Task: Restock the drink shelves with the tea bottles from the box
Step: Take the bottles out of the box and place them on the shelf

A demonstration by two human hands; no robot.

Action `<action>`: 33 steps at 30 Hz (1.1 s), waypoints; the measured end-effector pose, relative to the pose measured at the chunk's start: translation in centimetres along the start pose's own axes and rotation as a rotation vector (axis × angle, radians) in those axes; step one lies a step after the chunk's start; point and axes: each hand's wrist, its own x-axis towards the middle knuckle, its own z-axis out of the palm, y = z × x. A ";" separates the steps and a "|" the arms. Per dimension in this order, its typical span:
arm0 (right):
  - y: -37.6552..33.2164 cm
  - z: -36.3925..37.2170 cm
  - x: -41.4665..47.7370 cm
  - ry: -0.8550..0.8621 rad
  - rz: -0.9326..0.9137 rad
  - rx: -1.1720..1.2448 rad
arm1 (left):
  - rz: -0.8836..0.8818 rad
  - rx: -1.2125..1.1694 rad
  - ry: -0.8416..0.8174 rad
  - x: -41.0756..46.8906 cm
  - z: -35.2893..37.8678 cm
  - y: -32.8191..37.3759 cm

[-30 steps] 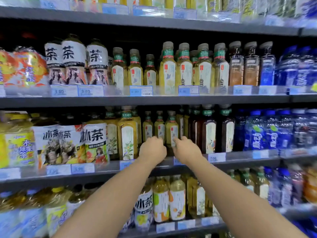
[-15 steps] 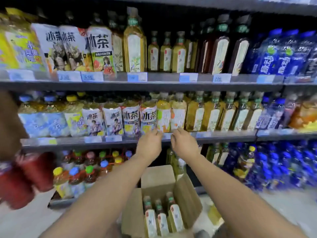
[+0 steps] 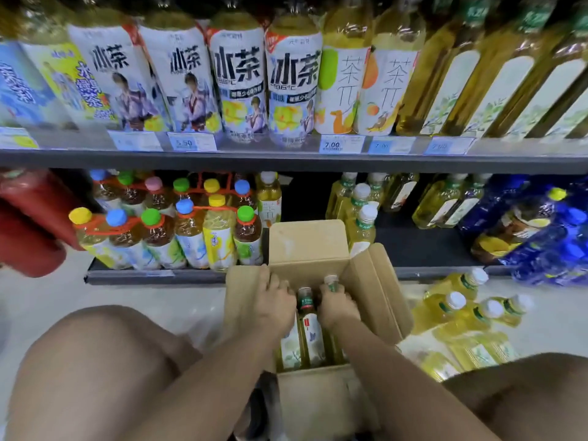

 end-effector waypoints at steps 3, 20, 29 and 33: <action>-0.4 1.2 1.6 0.003 0.059 -0.031 | 0.020 0.091 -0.054 0.5 0.5 0.4; 0.4 -2.5 -0.6 0.245 0.040 0.387 | -0.306 -0.579 -0.291 2.4 0.7 5.4; 2.0 -4.2 -2.6 0.257 0.059 0.600 | -0.550 -1.143 -0.182 2.9 0.7 5.2; 2.0 -5.6 -4.8 0.277 0.042 0.623 | -0.451 -1.105 -0.038 1.4 -1.6 4.1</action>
